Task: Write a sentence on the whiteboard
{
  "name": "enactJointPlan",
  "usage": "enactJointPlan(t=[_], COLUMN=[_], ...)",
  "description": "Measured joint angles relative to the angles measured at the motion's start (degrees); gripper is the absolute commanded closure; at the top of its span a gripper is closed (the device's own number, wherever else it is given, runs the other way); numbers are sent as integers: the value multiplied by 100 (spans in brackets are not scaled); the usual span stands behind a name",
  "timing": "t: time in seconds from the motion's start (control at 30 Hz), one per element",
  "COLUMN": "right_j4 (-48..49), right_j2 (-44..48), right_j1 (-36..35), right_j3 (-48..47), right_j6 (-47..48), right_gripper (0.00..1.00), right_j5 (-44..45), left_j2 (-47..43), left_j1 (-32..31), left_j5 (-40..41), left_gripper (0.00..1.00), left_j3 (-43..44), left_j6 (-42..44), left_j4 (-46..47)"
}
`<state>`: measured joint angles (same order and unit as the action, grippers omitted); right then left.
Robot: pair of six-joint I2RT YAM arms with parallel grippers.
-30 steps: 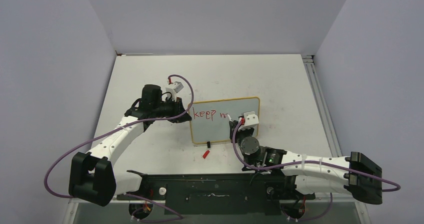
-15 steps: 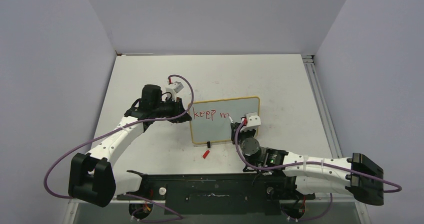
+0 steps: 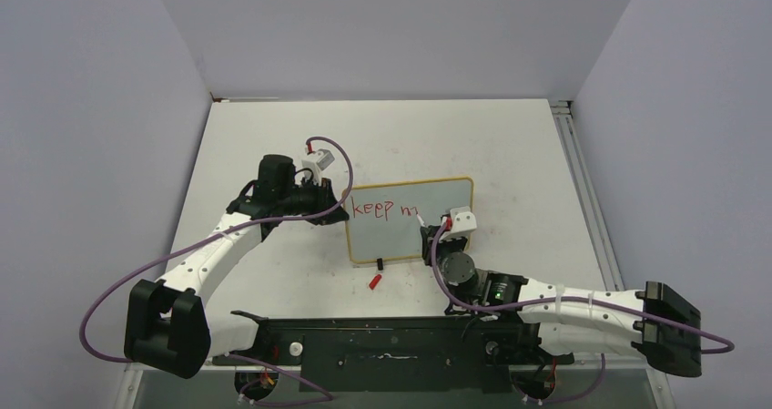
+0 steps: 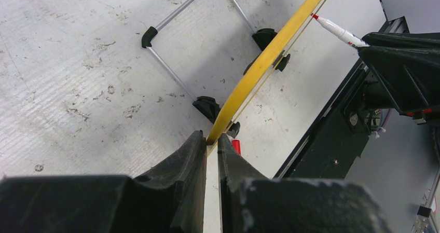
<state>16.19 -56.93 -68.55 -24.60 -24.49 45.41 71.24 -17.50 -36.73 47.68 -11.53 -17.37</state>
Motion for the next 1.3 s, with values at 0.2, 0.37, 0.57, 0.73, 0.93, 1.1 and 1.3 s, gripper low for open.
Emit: enactJointPlan(t=[0.2, 0.37, 0.57, 0.73, 0.93, 1.1, 1.3], right_j4=[-160, -439, -824, -1108, -1239, -1333, -1316], right_j2=[232, 398, 588, 717, 732, 870, 1322], right_j1=[-2, -2, 0, 111, 492, 1445, 2131], right_j3=[-20, -188, -431, -579, -623, -623, -516], right_j6=[109, 188, 295, 444, 678, 754, 752], right_gripper=[95, 95, 95, 95, 95, 95, 95], right_j5=[-136, -306, -540, -798, -1379, -2201, -2874], left_j2=[0, 0, 0, 0, 0, 0, 0], left_j1=[-4, -4, -4, -4, -7, -7, -7], left_j5=[4, 9, 13, 17, 31, 50, 70], left_gripper=[100, 100, 100, 100, 100, 100, 100], left_j3=[0, 0, 0, 0, 0, 0, 0], left_j6=[2, 17, 24, 35, 68, 85, 116], left_j4=[-2, -7, -9, -20, -33, -39, -46])
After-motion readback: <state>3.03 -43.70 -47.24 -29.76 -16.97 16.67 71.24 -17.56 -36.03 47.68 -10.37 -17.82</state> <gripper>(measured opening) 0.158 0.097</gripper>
